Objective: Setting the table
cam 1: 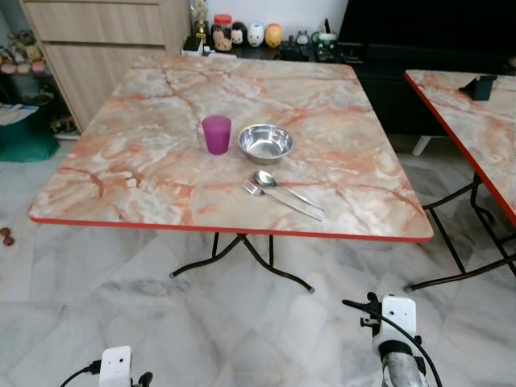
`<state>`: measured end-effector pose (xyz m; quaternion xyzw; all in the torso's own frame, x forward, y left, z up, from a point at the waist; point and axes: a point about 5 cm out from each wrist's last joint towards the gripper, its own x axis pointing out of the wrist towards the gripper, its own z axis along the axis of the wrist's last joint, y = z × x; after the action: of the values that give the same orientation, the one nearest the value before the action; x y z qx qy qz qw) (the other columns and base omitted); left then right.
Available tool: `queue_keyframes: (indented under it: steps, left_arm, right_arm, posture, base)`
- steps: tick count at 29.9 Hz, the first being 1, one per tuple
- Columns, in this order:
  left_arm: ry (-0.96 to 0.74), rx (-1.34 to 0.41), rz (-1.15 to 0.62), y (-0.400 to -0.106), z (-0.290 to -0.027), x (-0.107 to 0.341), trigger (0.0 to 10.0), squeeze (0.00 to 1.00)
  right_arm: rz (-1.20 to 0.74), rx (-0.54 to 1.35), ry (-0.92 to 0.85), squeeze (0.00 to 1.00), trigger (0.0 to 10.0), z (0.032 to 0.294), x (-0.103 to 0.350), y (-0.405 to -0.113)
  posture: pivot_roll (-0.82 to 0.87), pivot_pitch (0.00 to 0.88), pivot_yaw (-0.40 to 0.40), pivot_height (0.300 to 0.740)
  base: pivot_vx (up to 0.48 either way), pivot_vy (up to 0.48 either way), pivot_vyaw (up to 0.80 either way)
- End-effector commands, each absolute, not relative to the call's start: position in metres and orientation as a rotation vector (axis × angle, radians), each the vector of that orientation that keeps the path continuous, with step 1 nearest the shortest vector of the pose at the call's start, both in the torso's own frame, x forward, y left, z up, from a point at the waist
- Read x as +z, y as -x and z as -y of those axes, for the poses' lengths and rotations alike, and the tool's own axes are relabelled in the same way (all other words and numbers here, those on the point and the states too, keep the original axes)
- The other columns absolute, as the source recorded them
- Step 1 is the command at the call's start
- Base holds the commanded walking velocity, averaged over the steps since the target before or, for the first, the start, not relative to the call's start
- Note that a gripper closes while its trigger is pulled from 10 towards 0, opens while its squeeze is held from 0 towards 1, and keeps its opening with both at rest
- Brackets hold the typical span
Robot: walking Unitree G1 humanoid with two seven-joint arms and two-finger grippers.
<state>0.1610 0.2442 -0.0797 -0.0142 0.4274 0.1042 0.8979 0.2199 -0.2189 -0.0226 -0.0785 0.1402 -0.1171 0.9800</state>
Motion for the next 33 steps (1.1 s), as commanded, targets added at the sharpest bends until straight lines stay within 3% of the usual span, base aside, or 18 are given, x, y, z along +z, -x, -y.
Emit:
queue_keyframes:
  steps: [1,14,22,29,33]
  left_arm:
    - [0.043,0.215,-0.902,-0.157,-0.242,-0.082,10.0,0.0]
    - [0.039,0.215,-0.894,-0.159,-0.241,-0.082,10.0,0.0]
    - [0.042,0.239,-0.901,-0.157,-0.244,-0.082,10.0,0.0]
    - [0.034,0.257,-0.915,-0.154,-0.247,-0.083,10.0,0.0]
    - [0.03,0.263,-0.92,-0.152,-0.249,-0.083,10.0,0.0]
  right_arm:
    - [-0.231,-0.248,0.165,0.0,10.0,0.222,-0.016,-0.221]
    - [0.01,-0.246,0.161,0.0,10.0,0.224,0.036,-0.257]
    - [0.152,-0.107,0.111,0.0,10.0,0.202,0.086,-0.306]
    - [0.196,-0.049,0.088,0.0,10.0,0.182,0.101,-0.319]
    - [0.191,-0.03,0.073,0.0,10.0,0.178,0.101,-0.32]
  posture:
    - [0.01,0.0,-0.057,0.74]
    - [0.01,0.0,-0.054,0.74]
    - [0.01,0.0,-0.042,0.74]
    - [0.02,0.0,-0.049,0.74]
    - [0.02,0.0,-0.049,0.74]
  base:
    - [0.0,0.0,0.0]
    - [0.0,0.0,0.0]
    - [0.0,0.0,0.0]
    - [0.0,0.0,0.0]
    - [0.188,0.0,0.74]
